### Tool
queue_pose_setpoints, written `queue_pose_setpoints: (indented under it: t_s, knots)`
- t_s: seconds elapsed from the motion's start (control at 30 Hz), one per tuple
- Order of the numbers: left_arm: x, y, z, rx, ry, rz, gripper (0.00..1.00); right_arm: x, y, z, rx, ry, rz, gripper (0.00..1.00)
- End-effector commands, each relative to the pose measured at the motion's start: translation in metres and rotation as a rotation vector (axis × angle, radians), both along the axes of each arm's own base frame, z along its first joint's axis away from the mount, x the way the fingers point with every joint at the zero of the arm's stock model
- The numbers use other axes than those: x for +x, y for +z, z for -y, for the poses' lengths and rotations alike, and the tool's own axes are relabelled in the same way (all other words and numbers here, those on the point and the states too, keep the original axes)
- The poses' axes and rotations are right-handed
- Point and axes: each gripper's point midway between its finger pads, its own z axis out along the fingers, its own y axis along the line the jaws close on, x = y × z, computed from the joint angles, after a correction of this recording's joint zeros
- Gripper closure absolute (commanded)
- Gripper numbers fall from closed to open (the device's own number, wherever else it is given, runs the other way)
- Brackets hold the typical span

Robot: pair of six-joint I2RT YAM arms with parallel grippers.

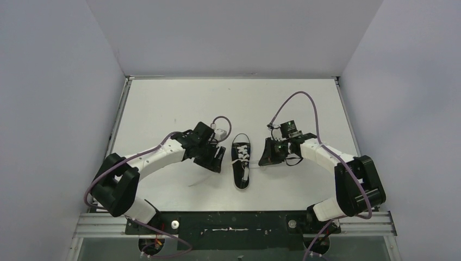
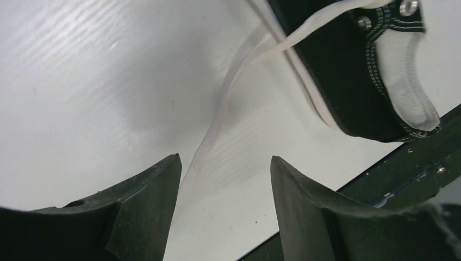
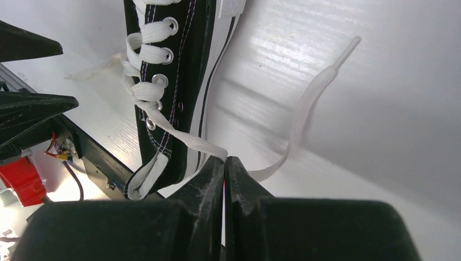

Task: Tie the shoes

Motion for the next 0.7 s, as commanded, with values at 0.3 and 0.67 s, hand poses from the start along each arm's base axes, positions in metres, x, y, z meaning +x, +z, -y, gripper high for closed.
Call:
queue_pose_setpoints:
  t_s: [0.3, 0.67]
  knots:
    - [0.040, -0.012, 0.076, -0.083, -0.363, 0.221, 0.66, -0.003, 0.025, -0.006, 0.034, 0.037, 0.015, 0.96]
    - [0.047, -0.022, 0.080, -0.063, -0.355, 0.252, 0.84, 0.023, 0.037, 0.038, -0.081, -0.237, -0.039, 0.52]
